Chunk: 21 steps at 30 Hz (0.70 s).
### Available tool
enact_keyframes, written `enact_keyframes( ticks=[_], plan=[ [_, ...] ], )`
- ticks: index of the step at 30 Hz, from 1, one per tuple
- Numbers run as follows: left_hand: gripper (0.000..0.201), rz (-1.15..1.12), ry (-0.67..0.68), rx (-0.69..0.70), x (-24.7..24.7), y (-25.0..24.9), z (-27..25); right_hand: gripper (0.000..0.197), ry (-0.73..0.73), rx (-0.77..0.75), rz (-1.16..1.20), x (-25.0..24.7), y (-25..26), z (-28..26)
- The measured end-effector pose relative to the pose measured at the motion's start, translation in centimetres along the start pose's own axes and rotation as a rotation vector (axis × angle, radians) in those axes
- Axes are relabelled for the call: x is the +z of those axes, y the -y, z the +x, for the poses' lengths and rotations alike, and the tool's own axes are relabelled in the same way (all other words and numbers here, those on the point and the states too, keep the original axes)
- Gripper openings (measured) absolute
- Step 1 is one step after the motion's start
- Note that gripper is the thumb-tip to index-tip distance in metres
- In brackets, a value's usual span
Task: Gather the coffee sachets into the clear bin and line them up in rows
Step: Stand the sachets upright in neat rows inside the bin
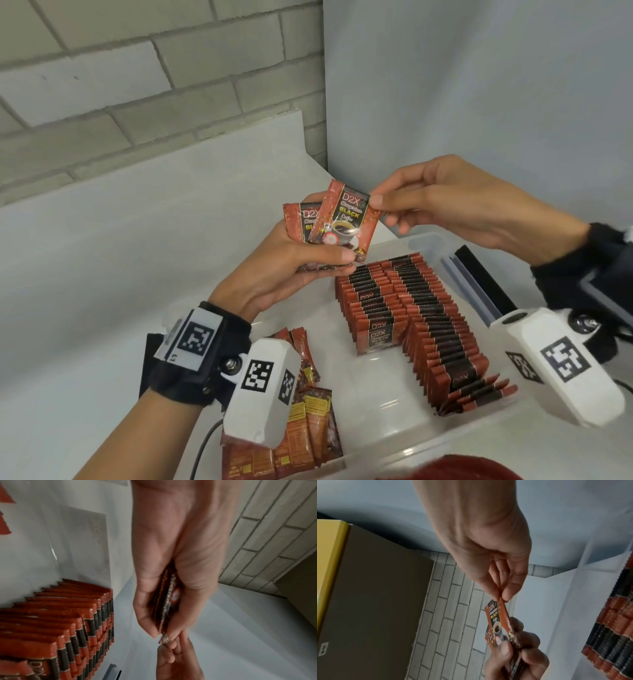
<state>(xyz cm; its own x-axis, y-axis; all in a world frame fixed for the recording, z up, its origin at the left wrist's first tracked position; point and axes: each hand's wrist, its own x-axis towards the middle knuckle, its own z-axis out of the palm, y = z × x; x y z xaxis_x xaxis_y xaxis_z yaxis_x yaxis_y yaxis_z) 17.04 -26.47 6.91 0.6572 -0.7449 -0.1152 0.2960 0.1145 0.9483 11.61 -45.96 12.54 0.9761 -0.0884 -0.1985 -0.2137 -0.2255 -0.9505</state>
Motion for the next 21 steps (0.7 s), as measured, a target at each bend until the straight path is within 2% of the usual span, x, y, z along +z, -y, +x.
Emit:
enact_keyframes(
  ticks=[4, 8, 10, 13, 16, 21],
  plan=[
    [0.051, 0.000, 0.036, -0.005, -0.3, 0.2, 0.0, 0.008, 0.081, 0.046, -0.013, -0.5, -0.3, -0.1],
    [0.052, -0.051, 0.042, 0.011, -0.2, 0.1, 0.0, 0.025, 0.116, 0.053, -0.002, -1.4, -0.7, -0.2],
    [0.052, -0.115, 0.007, 0.034, -0.3, -0.1, 0.1, 0.026, 0.140, 0.046, -0.038, -1.9, -0.8, -0.6],
    [0.054, -0.216, -0.081, 0.048, -0.5, -0.2, 0.4, 0.012, 0.245, 0.046, -0.225, -1.8, -0.9, -2.0],
    [0.039, -0.254, -0.128, 0.043, -0.5, -0.3, 0.6, 0.009, 0.341, 0.053, -0.436, -1.0, -1.3, -3.1],
    [0.034, -0.231, -0.152, 0.012, -0.3, -0.3, 0.6, 0.007, 0.369, 0.024, -0.667, 0.4, -2.2, -3.3]
  ],
)
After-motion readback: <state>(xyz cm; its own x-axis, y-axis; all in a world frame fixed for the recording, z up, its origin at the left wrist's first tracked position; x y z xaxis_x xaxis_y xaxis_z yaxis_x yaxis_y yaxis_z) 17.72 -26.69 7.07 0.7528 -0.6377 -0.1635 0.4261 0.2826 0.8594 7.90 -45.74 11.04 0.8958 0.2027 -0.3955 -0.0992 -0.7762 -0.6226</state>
